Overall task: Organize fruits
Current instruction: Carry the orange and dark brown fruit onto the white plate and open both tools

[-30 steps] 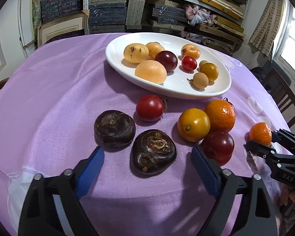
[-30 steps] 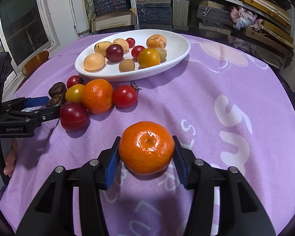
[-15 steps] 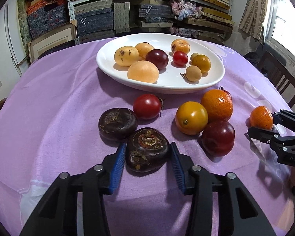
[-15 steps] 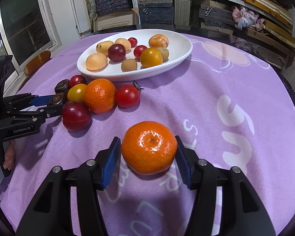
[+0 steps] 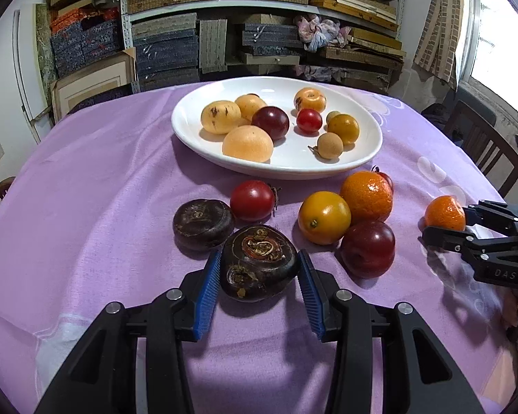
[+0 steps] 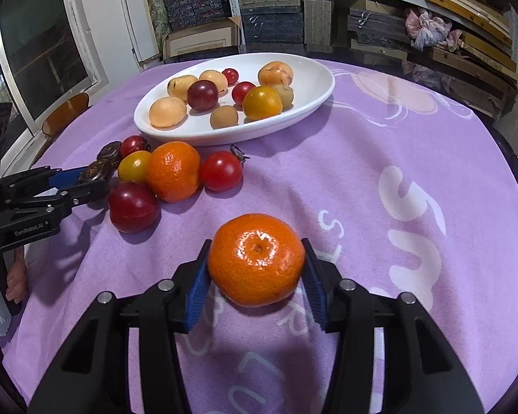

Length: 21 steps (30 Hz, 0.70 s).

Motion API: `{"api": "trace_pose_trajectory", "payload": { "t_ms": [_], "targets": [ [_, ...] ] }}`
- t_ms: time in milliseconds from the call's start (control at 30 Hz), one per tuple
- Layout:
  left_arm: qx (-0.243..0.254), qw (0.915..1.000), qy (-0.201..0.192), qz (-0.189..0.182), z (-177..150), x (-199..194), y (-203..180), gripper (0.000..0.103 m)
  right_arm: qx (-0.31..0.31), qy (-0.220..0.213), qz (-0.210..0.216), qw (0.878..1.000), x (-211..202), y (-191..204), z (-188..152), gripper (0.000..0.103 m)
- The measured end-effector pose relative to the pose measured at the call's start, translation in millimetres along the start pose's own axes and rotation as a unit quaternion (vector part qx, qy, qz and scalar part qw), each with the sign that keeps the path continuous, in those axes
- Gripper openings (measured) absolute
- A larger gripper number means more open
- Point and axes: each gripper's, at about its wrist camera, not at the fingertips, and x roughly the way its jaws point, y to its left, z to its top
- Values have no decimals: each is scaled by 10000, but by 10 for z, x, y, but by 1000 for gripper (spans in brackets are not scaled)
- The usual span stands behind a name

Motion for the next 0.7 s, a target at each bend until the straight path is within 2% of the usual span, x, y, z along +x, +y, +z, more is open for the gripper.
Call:
{"api": "trace_pose_trajectory", "payload": {
  "t_ms": [267,467,533,700],
  "targets": [
    [-299,9987,-381,-147,82,-318,152,45,10,-122,-43,9999,-47,14,-5,47],
    [-285,9982,-509,-168,189,-378,138,45,-10,-507,-51,9987,-245,48,50,47],
    [-226,9979,-589,-129,363,-384,132,45,-87,-667,0,9977,-378,74,205,47],
    [-279,9971,-706,-71,913,-231,135,45,-391,-897,-272,9948,-501,165,836,47]
  ]
}}
